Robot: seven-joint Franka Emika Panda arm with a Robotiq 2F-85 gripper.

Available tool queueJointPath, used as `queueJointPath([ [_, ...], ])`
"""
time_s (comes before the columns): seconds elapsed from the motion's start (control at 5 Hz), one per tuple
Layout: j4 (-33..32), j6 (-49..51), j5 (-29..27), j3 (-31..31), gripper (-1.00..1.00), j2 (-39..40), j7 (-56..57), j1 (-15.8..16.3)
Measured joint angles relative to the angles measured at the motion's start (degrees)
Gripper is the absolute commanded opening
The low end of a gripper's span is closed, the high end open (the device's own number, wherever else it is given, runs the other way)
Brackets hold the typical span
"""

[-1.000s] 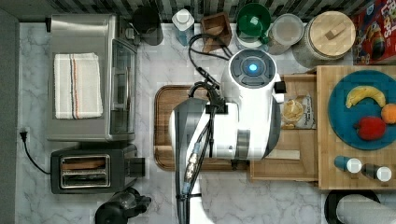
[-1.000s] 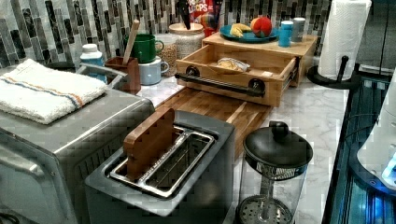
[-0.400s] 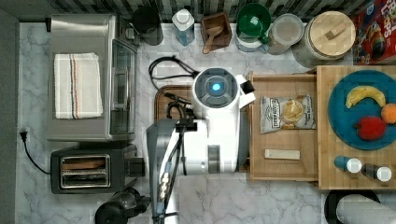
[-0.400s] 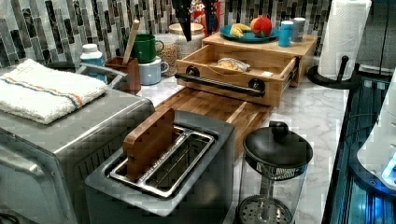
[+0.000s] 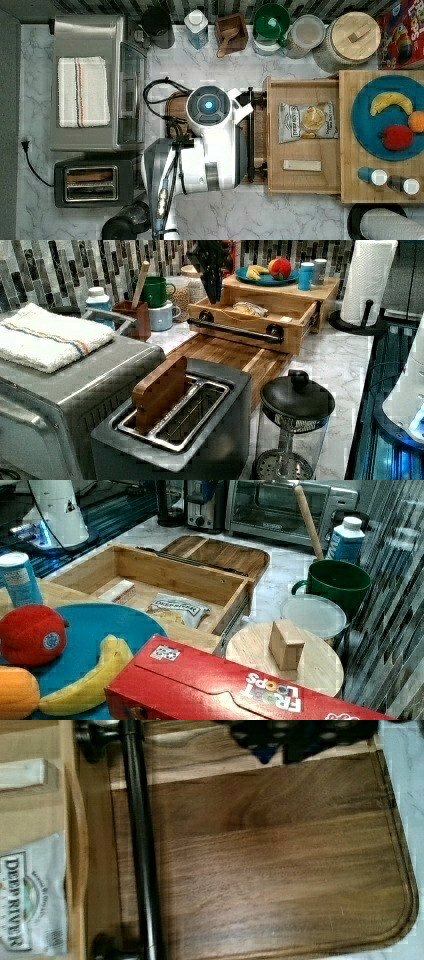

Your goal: Close the drawer.

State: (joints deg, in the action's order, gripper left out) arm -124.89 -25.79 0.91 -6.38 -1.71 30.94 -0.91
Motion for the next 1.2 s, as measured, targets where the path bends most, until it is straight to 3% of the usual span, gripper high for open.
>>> queueJointPath([
  [0.8, -10.07, -14.66, 9.84, 0.07, -1.0, 5.76, 0.06, 0.14],
  [1.2, -12.98, -16.95, 12.95, 0.87, -1.0, 9.35, 0.2, -0.21],
])
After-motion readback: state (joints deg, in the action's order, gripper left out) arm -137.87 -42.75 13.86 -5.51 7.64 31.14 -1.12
